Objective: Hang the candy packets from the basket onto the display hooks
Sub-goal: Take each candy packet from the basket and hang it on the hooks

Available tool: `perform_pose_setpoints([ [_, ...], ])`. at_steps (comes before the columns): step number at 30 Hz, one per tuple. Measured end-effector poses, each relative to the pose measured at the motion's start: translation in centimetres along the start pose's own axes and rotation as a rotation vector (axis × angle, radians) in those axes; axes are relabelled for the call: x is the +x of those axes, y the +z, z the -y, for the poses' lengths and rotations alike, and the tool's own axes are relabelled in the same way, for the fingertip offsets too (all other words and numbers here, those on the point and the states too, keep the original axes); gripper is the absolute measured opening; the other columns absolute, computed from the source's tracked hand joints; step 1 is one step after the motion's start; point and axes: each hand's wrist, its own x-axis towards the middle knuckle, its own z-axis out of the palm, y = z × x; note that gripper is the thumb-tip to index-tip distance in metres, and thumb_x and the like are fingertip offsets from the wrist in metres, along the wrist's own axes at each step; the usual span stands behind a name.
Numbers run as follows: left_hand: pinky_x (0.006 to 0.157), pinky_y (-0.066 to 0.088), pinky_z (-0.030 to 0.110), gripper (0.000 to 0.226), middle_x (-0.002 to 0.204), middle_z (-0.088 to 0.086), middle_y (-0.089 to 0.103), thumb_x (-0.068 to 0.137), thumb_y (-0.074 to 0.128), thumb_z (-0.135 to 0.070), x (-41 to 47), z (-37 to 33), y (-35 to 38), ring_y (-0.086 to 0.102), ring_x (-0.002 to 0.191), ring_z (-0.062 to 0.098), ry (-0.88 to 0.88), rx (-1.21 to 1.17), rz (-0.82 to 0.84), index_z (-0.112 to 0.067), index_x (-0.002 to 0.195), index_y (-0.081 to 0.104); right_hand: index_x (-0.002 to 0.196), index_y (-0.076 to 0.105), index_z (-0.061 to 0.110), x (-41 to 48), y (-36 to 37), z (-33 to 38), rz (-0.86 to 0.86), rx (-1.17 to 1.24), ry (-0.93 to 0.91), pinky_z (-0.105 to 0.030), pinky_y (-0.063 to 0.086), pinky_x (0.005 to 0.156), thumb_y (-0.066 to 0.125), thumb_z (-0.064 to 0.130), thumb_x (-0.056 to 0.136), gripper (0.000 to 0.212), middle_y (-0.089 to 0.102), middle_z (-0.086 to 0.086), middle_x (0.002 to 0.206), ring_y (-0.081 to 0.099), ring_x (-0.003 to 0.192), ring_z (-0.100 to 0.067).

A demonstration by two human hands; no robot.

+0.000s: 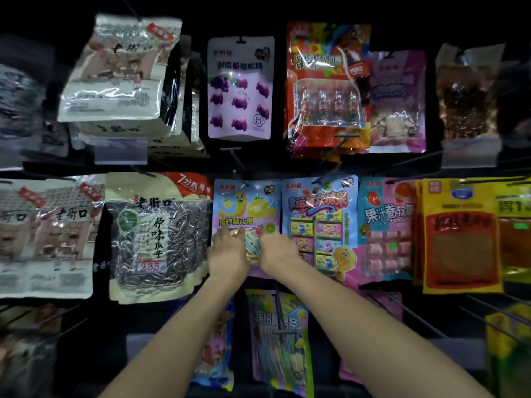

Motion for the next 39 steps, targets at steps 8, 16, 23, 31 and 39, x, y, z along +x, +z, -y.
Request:
perform_pose_setpoints([
  [8, 0.097, 0.049, 0.046, 0.064, 0.148, 0.014, 0.042, 0.092, 0.058, -0.017, -3.0, -0.7, -3.4, 0.047, 0.132, 0.035, 0.063, -0.051, 0.055, -0.023, 0.154, 0.040, 0.121, 0.060, 0.011, -3.6, -1.4, -1.2, -0.049, 0.156, -0.042, -0.037, 0.048, 0.072, 0.056, 0.002, 0.093, 0.029, 0.064, -0.014, 0.116, 0.066, 0.109, -0.038],
  [16, 0.088, 0.053, 0.043, 0.067, 0.141, 0.005, 0.049, 0.093, 0.062, -0.047, -10.9, -1.2, -7.1, 0.053, 0.127, 0.031, 0.194, -0.102, 0.015, -0.030, 0.154, 0.041, 0.139, 0.058, 0.026, -12.3, -4.5, -6.3, -0.099, 0.383, -0.090, -0.043, 0.057, 0.093, 0.066, 0.033, 0.090, 0.050, 0.059, -0.006, 0.138, 0.064, 0.115, -0.027],
  [23, 0.092, 0.054, 0.041, 0.069, 0.148, -0.003, 0.045, 0.094, 0.051, -0.065, -21.4, -3.6, -8.9, 0.056, 0.126, 0.022, 0.346, -0.187, -0.041, -0.033, 0.155, 0.043, 0.155, 0.042, 0.035, -24.4, -5.6, -12.5, -0.122, 0.520, -0.133, -0.032, 0.044, 0.108, 0.070, 0.056, 0.092, 0.073, 0.043, 0.011, 0.150, 0.046, 0.137, -0.011],
  [31, 0.115, 0.041, 0.048, 0.082, 0.166, 0.002, 0.029, 0.090, 0.043, -0.074, -35.4, -7.2, -4.3, 0.036, 0.150, 0.026, 0.489, -0.227, 0.172, -0.037, 0.162, 0.029, 0.156, 0.012, 0.061, -38.9, 0.1, -19.0, 0.181, 0.476, -0.175, -0.033, 0.035, 0.121, 0.060, 0.077, 0.081, 0.090, 0.009, 0.033, 0.161, 0.025, 0.151, -0.001],
  [39, 0.118, 0.039, 0.052, 0.089, 0.168, 0.004, 0.025, 0.086, 0.033, -0.082, -46.5, -9.8, 6.6, 0.033, 0.151, 0.030, 0.502, -0.188, 0.589, -0.040, 0.163, 0.018, 0.161, 0.023, 0.042, -47.6, 10.8, -25.1, 0.557, 0.539, 0.010, -0.018, 0.035, 0.104, 0.066, 0.056, 0.094, 0.081, 0.030, 0.021, 0.153, 0.038, 0.139, -0.002],
])
